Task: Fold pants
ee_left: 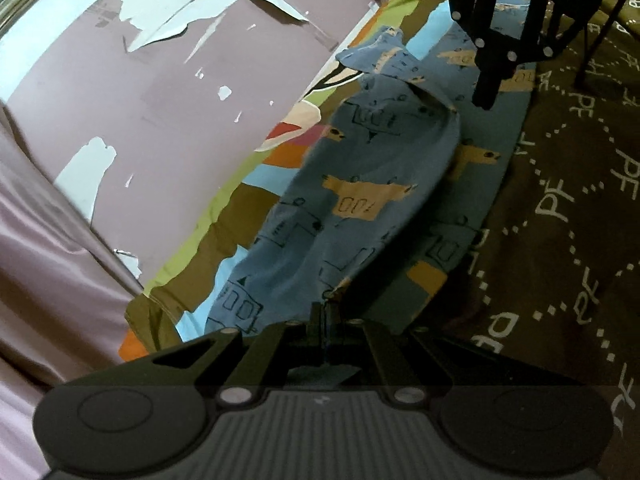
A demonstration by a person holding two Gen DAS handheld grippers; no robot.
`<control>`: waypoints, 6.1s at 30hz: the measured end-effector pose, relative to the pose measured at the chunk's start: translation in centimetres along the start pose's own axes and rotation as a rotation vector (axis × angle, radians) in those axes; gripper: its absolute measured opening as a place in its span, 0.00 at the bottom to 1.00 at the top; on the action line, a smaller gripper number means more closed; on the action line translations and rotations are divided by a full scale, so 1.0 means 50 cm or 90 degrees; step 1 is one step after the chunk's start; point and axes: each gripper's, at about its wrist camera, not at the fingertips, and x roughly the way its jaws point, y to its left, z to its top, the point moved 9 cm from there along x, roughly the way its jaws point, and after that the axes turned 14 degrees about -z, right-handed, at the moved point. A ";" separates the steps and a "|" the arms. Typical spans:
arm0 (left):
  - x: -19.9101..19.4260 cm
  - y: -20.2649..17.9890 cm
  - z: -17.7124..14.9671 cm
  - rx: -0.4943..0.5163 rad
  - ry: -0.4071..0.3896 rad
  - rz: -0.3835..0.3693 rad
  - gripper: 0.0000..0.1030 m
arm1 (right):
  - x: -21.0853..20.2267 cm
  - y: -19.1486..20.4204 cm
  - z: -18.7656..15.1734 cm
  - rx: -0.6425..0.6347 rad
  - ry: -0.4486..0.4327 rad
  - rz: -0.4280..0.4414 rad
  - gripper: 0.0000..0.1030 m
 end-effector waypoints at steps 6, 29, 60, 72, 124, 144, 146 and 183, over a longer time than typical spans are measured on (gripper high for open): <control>-0.003 0.007 0.007 -0.003 -0.004 0.006 0.00 | 0.026 -0.024 -0.012 -0.023 0.015 -0.020 0.23; -0.021 -0.012 -0.008 -0.013 0.008 -0.019 0.00 | 0.017 -0.021 -0.025 -0.057 0.054 -0.002 0.00; -0.028 -0.003 0.036 -0.296 -0.001 -0.098 0.89 | -0.050 -0.152 -0.138 0.113 0.153 -0.084 0.98; 0.076 -0.055 0.353 -0.342 -0.116 -0.305 0.97 | -0.071 -0.338 -0.412 0.613 0.337 -0.151 0.99; 0.250 -0.051 0.372 -0.582 -0.037 -0.394 0.07 | 0.244 -0.511 -0.308 0.857 0.375 -0.118 0.42; 0.175 -0.068 0.415 -0.433 -0.095 -0.326 0.02 | -0.003 -0.523 -0.324 0.849 0.204 -0.240 0.00; 0.159 -0.088 0.421 -0.387 -0.101 -0.329 0.02 | -0.078 -0.502 -0.333 0.863 0.178 -0.248 0.01; 0.180 -0.254 0.395 -0.108 -0.023 -0.347 0.02 | -0.109 -0.182 -0.398 0.252 0.224 -0.338 0.12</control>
